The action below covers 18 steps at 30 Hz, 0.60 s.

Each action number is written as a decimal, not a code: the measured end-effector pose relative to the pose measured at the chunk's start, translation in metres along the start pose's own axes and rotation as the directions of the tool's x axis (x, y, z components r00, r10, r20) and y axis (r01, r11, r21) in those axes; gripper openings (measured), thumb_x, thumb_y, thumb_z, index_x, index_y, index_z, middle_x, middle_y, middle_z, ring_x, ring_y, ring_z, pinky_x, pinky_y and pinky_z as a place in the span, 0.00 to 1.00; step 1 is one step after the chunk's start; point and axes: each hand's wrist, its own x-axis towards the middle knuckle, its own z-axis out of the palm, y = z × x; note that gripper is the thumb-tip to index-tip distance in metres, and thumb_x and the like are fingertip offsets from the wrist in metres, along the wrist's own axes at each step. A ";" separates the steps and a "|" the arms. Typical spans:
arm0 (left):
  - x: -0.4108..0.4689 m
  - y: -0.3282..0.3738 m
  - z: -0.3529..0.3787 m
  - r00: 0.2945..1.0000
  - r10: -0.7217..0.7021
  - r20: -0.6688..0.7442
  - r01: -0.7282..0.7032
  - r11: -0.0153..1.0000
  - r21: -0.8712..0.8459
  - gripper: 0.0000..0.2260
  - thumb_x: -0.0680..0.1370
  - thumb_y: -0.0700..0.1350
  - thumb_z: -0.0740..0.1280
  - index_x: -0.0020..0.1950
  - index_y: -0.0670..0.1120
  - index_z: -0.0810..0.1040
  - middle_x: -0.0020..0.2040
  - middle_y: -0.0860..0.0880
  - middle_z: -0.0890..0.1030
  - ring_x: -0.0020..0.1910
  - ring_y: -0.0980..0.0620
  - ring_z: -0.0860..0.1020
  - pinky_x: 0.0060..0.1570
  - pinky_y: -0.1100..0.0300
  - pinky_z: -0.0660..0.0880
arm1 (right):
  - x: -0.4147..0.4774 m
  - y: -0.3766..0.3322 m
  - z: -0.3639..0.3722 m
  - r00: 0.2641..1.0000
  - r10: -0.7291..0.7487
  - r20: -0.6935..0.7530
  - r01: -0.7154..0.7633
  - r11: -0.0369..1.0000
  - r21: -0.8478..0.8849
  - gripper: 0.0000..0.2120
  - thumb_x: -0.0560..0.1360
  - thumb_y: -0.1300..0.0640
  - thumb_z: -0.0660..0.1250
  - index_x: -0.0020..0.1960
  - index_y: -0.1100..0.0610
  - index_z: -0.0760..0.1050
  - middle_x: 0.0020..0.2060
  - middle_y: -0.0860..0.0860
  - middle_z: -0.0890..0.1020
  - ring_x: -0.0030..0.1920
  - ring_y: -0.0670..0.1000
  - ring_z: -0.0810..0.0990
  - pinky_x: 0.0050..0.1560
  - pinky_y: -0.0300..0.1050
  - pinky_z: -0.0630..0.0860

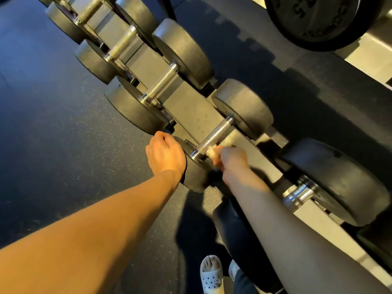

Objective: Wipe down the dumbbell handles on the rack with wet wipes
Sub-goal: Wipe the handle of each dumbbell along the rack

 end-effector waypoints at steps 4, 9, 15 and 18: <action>-0.001 0.001 -0.001 1.000 0.005 -0.003 -0.005 1.000 0.008 0.10 0.82 0.45 0.54 0.47 0.49 0.75 0.48 0.48 0.79 0.53 0.43 0.76 0.55 0.41 0.76 | -0.005 -0.013 0.001 0.992 -0.101 -0.071 0.115 0.967 0.225 0.03 0.78 0.65 0.69 0.52 0.64 0.80 0.42 0.56 0.83 0.35 0.48 0.79 0.38 0.38 0.78; 0.000 0.001 -0.001 1.000 0.007 -0.001 -0.007 1.000 0.019 0.10 0.83 0.46 0.55 0.48 0.50 0.74 0.49 0.48 0.79 0.53 0.43 0.76 0.55 0.41 0.76 | -0.011 0.021 0.015 0.993 -0.074 0.093 0.101 0.938 -0.331 0.18 0.75 0.61 0.73 0.62 0.62 0.75 0.54 0.58 0.81 0.48 0.54 0.80 0.39 0.44 0.77; -0.002 0.001 -0.002 1.000 0.015 0.002 -0.015 1.000 0.023 0.10 0.81 0.49 0.54 0.46 0.52 0.73 0.46 0.48 0.79 0.52 0.43 0.77 0.53 0.40 0.77 | -0.012 -0.018 -0.005 0.987 -0.147 -0.065 0.159 0.955 0.251 0.04 0.77 0.68 0.69 0.46 0.61 0.79 0.39 0.54 0.81 0.35 0.48 0.79 0.38 0.40 0.78; -0.002 0.001 -0.002 1.000 0.017 0.005 -0.017 0.999 0.031 0.10 0.81 0.49 0.53 0.47 0.52 0.73 0.47 0.48 0.79 0.52 0.43 0.77 0.53 0.40 0.77 | -0.018 -0.002 0.002 0.989 -0.140 -0.036 0.143 0.984 0.104 0.03 0.81 0.62 0.68 0.51 0.60 0.80 0.37 0.52 0.81 0.33 0.46 0.78 0.36 0.37 0.76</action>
